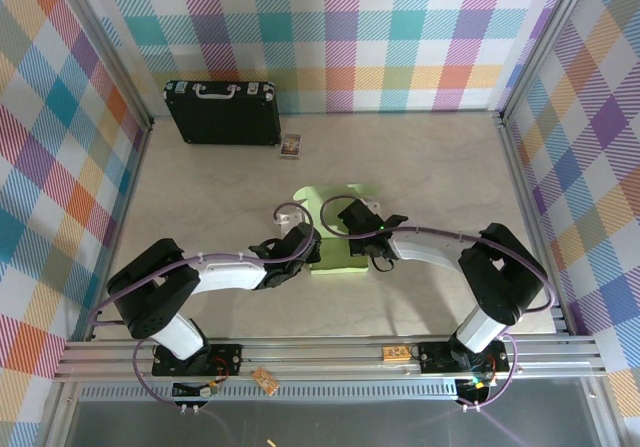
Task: Fold the paper box
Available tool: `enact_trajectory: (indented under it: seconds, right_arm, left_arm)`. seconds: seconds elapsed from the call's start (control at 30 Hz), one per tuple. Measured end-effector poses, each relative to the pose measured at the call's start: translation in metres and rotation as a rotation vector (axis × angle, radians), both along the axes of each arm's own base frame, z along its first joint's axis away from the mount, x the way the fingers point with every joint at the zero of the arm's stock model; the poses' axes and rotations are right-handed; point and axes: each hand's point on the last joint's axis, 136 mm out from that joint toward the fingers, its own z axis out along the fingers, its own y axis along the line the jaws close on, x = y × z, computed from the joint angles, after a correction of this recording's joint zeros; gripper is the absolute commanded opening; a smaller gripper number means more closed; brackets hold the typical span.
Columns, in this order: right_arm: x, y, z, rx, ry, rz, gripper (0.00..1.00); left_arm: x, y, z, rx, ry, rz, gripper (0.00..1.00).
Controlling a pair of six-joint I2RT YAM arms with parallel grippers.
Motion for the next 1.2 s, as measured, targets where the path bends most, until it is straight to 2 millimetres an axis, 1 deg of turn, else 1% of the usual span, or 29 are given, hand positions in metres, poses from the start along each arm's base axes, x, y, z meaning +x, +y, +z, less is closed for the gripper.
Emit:
enact_trajectory:
  seconds: [0.23,0.27,0.33,0.53,0.9,1.2]
  right_arm:
    - [0.0,0.001,0.0,-0.001,0.006,-0.002,0.0]
    - [0.0,0.001,0.0,-0.001,0.007,-0.002,0.0]
    - [0.0,0.001,0.0,-0.002,0.009,-0.001,0.0]
    - [-0.001,0.001,0.0,-0.002,0.016,-0.009,0.0]
    - [0.0,0.0,0.0,-0.009,0.025,-0.042,0.0]
    - [0.001,0.0,0.0,-0.056,0.026,-0.058,0.0]
  left_arm:
    - [-0.006,0.0,-0.014,0.062,0.042,-0.01,0.2]
    - [-0.007,0.0,-0.016,0.075,0.049,-0.013,0.18]
    - [-0.007,0.0,-0.017,0.094,0.054,-0.013,0.12]
    - [-0.005,0.002,-0.017,0.15,0.056,-0.01,0.0]
    - [-0.004,-0.002,-0.016,0.277,0.06,0.002,0.0]
    - [-0.002,-0.002,-0.016,0.31,0.059,0.008,0.0]
